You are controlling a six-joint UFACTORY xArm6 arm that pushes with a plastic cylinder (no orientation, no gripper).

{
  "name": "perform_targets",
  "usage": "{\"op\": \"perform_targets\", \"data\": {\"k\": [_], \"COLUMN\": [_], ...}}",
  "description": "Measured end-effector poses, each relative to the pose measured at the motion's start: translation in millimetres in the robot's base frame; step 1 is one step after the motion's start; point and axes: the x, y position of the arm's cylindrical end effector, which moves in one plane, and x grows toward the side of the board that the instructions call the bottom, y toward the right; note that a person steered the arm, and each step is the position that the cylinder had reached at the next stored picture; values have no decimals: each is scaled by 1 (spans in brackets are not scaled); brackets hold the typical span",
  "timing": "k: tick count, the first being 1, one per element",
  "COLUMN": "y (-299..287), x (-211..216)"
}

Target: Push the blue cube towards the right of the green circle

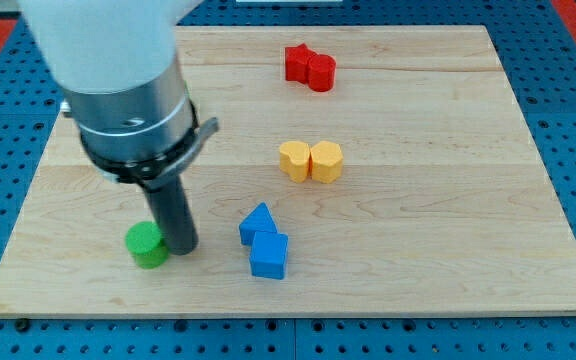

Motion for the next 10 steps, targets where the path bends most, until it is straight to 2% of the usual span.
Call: {"op": "perform_targets", "data": {"k": [1,2,4,5,7,10], "y": [-19,-4,64,98,140,61], "x": [0,24,67,67,27,-7]}}
